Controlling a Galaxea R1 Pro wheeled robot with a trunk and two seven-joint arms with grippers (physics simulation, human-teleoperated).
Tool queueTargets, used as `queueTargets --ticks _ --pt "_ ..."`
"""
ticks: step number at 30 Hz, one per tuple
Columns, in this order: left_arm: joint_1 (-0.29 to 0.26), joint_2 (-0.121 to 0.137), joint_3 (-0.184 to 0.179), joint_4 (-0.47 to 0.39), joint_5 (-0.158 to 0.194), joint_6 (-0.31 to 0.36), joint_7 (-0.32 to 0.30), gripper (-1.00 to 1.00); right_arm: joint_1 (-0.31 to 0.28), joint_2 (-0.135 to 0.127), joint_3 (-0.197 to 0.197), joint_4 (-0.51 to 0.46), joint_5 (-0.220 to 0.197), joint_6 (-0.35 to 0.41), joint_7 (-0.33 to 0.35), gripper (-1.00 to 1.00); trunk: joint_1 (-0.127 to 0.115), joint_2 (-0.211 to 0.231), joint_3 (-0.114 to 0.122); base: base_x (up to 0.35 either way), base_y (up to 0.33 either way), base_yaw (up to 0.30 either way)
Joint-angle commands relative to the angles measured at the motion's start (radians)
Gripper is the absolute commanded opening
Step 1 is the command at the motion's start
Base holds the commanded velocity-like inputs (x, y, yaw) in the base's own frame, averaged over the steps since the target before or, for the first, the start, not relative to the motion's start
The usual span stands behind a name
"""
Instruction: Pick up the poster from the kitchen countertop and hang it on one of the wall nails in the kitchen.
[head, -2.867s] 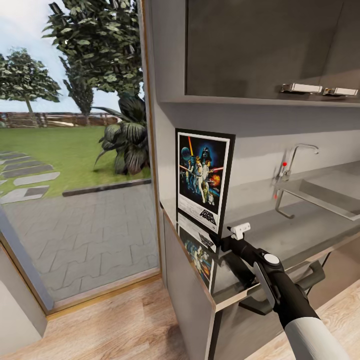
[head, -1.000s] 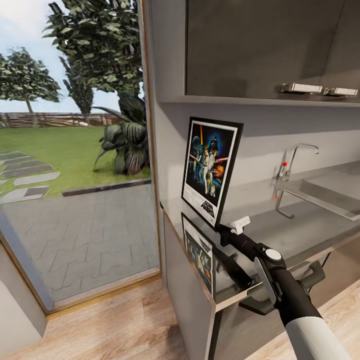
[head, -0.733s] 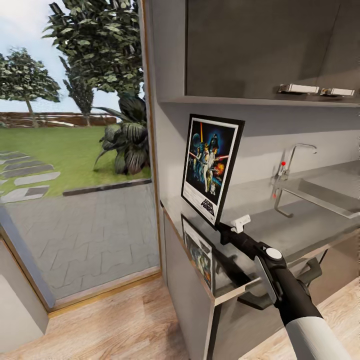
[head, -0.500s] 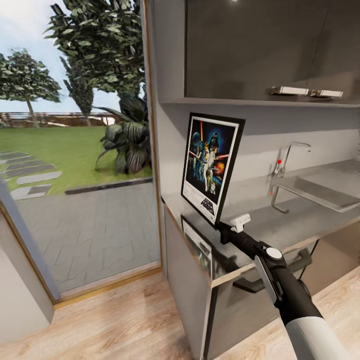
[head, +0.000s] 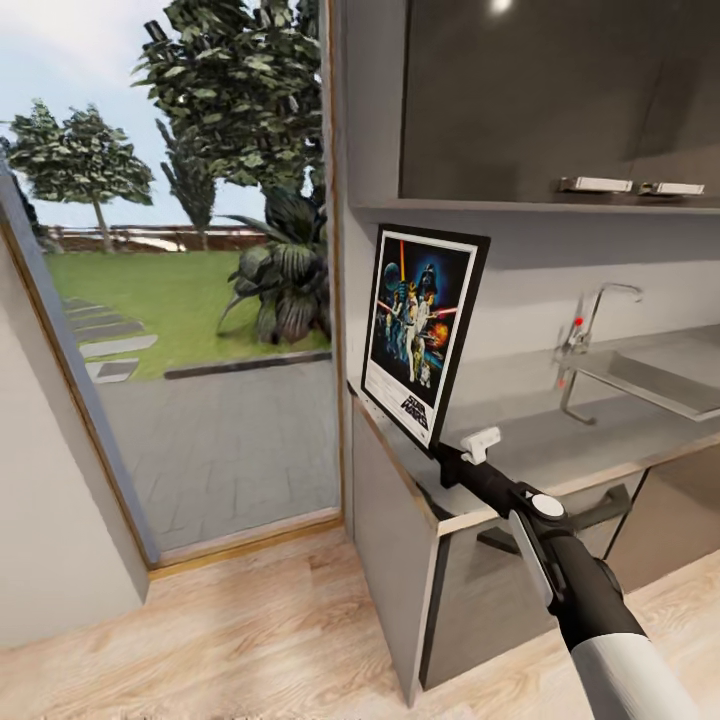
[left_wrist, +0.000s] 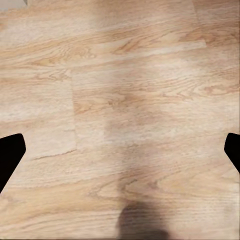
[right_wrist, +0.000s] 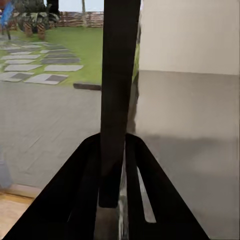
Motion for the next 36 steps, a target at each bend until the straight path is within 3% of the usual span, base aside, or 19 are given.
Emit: queueTargets --ticks 1,7,25,27,28,31,36 --pt "0.0 0.0 0.001 -0.001 0.0 -0.002 0.0 1.0 0.0 -0.001 0.001 -0.002 -0.006 0.008 0.003 -1.0 0.0 -0.001 -0.001 -0.027 0.0 0.279" --pt "0.0 0.0 0.001 -0.001 0.0 -0.002 0.0 1.0 0.0 -0.001 0.001 -0.002 -0.006 0.008 0.003 -1.0 0.0 -0.001 -0.001 -0.075 0.0 0.286" --pt "0.0 0.001 0.002 -0.001 0.0 -0.002 0.0 1.0 0.0 0.009 0.002 -0.002 -0.006 0.008 0.003 -1.0 0.0 -0.001 -0.001 -0.247 0.0 0.201" --pt "-0.001 0.001 0.01 -0.001 0.0 -0.002 0.0 1.0 0.0 0.011 0.015 -0.002 -0.006 0.008 0.003 -1.0 0.0 -0.001 -0.001 -0.031 0.0 0.289" --pt "0.0 0.001 0.03 -0.001 0.001 -0.002 -0.001 1.0 0.0 0.012 0.042 -0.003 -0.005 0.008 0.003 -1.0 0.0 -0.001 -0.001 -0.014 0.0 0.291" --pt "0.0 0.001 0.059 -0.001 0.001 -0.003 -0.002 1.0 -0.001 0.012 0.065 -0.01 -0.005 0.008 0.002 -1.0 0.0 -0.001 -0.001 -0.009 0.0 0.291" --pt "0.0 0.001 0.081 -0.002 0.002 -0.003 -0.003 1.0 -0.001 0.013 0.078 -0.021 -0.006 0.01 0.001 -1.0 0.0 -0.001 -0.001 -0.003 0.0 0.292"
